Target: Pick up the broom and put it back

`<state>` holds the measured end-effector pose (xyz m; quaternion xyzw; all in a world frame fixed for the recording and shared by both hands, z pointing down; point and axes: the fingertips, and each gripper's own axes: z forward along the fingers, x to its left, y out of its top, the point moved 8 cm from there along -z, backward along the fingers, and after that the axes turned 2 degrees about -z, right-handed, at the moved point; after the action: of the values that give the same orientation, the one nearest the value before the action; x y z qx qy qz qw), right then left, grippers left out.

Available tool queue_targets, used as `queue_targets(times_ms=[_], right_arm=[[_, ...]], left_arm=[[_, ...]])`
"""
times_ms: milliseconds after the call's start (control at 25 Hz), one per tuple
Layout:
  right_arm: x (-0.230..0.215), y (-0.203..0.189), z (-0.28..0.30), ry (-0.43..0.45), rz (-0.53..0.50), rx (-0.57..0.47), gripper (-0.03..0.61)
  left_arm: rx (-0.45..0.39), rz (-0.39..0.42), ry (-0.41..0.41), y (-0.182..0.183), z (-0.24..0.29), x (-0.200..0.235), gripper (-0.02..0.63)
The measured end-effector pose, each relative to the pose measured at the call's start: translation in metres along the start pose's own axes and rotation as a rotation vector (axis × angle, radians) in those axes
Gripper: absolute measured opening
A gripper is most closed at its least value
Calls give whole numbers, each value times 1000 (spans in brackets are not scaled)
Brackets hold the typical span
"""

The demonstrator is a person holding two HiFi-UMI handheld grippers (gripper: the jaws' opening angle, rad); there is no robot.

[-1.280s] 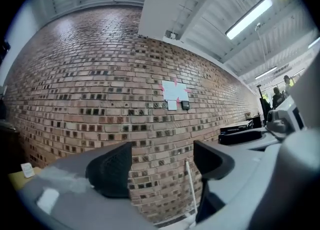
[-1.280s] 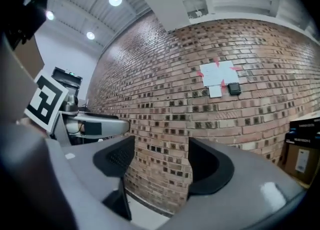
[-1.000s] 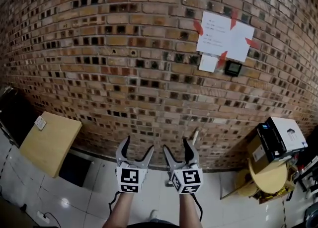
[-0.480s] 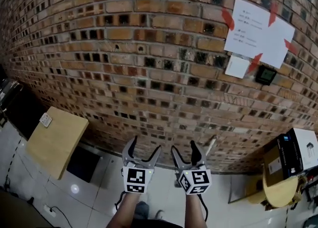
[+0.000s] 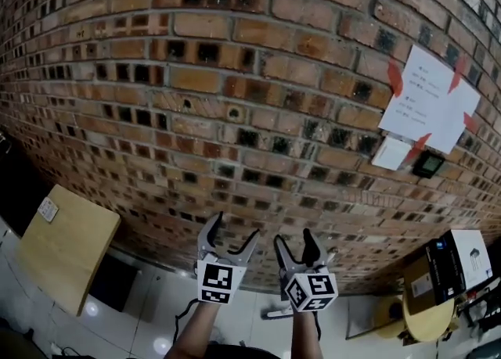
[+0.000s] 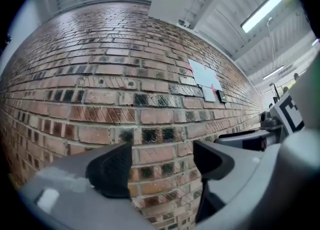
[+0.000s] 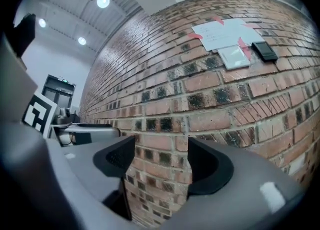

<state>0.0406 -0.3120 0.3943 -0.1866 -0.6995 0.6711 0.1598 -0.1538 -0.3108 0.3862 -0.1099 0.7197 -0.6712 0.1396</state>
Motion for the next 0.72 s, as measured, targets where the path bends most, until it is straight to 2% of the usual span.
queue_targets(times_ms=[120,240,400,560,720], right_arm=[[-7,-5,-5,-34,-47,25,337],[-34,-18,-28,-120,-55,58,336],[-70,-39,-74,-250,-62,120,334],[-104,-68,-133,-391,12,190,334],[-137,-92,-191,-522,36,267,334]], left_arm=[[13,-10,-42,-13,20,12,387],[50,9,-148,-27,43,-5,387],[80,37,-311,-34,67,-55,362],[111,46,-469,-43,88,-113,362],[151,34,-616,-60,107,-172,356]])
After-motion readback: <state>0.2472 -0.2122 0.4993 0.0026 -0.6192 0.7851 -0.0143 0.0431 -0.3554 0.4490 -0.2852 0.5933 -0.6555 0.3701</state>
